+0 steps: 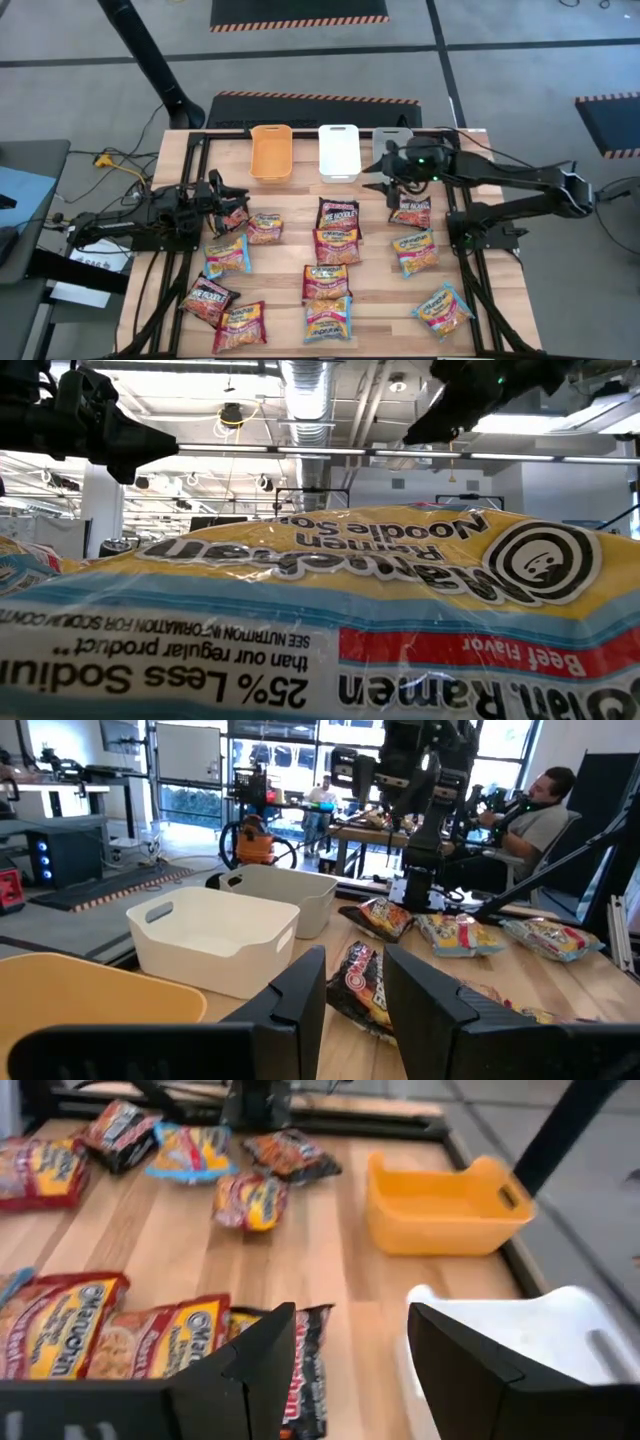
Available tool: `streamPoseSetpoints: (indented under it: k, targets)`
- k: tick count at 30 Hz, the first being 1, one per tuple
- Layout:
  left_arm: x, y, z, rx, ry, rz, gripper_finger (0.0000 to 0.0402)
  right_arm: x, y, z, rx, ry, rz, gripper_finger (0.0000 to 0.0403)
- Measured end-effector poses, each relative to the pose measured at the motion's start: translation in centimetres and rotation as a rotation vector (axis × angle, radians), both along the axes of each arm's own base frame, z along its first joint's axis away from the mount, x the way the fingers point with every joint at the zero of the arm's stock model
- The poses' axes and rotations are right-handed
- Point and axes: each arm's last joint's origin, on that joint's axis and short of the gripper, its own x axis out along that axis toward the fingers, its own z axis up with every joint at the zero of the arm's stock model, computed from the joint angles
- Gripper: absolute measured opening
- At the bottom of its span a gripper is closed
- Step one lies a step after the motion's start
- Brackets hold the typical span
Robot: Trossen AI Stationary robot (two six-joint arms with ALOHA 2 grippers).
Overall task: Sort Maruchan noodles
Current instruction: Put the black noodle pack into the gray bin
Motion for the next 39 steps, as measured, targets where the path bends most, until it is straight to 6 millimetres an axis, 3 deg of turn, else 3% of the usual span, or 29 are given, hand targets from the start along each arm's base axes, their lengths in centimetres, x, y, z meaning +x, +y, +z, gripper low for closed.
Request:
streamPoseSetpoints:
  k: [19,39]
  targets:
    - [0.0,0.0,-0.4,-0.054,0.021,-0.002,0.0091,5.1,-1.7,-5.9,0.079,0.125,0.057,0.022]
    - [0.1,0.0,-0.8,-0.098,0.053,-0.003,0.0091,7.7,-1.2,-12.6,0.148,0.324,0.091,0.022]
